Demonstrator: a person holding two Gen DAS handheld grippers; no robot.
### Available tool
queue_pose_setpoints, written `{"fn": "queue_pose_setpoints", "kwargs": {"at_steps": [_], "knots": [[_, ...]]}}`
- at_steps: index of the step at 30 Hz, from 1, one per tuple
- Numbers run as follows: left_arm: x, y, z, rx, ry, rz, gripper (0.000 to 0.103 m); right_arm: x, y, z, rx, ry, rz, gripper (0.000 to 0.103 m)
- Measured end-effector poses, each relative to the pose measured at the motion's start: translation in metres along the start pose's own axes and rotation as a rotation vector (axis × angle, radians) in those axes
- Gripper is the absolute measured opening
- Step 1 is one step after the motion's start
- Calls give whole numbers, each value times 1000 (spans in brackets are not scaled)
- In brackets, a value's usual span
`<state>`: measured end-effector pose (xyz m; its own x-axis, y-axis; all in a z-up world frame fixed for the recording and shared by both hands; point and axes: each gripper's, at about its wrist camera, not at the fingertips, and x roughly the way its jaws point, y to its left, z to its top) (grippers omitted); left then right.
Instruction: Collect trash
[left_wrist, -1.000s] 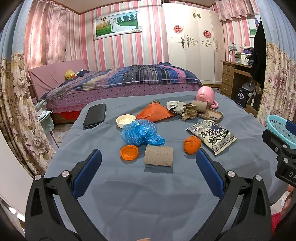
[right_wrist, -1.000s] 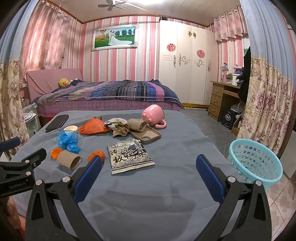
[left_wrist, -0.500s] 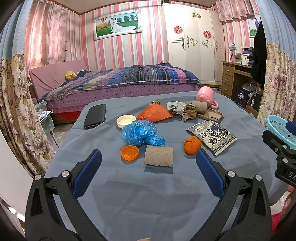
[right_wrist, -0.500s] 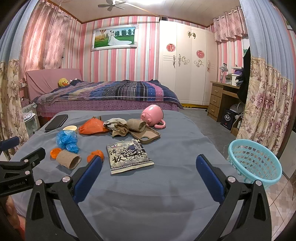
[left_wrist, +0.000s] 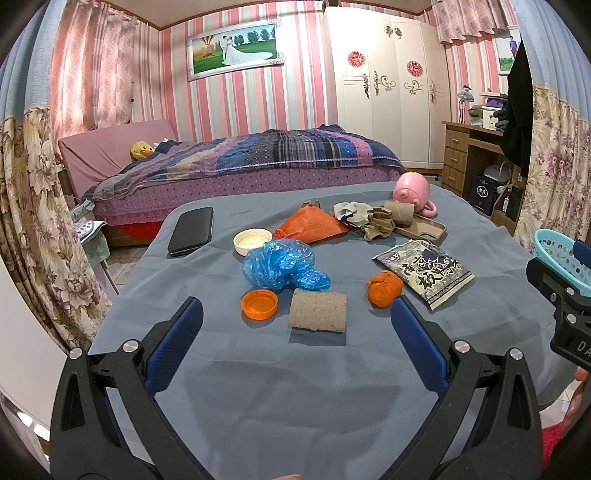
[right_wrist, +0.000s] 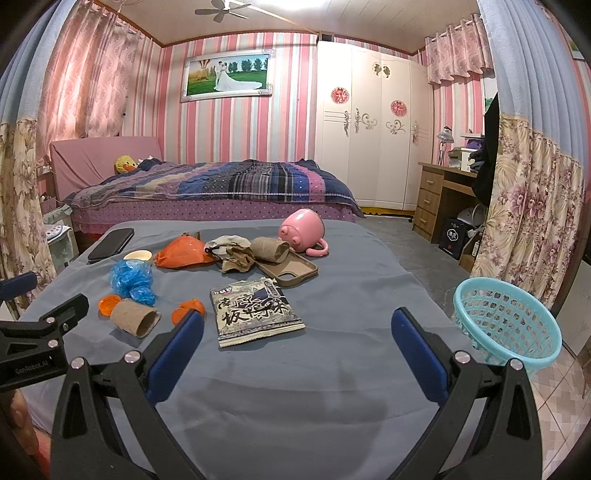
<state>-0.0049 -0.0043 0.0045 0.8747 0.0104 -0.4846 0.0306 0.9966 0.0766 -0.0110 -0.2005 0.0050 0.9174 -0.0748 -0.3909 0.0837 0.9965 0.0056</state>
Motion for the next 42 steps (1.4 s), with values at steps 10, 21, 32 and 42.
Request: {"fn": "queue_pose_setpoints", "kwargs": {"at_steps": [10,21,32,42], "knots": [[0,1,0,1,-2,1,98,1,-2,0,0,1,-2,99],[0,0,0,3,-2,2,98,1,-4,1,3,-2,-3,99],[0,0,0,2,-2,2,98,2,-6,1,2,-3,-4,99],[-1,0,0,5,-3,3,98,2,-7,1,1,-3,-5,99]]}}
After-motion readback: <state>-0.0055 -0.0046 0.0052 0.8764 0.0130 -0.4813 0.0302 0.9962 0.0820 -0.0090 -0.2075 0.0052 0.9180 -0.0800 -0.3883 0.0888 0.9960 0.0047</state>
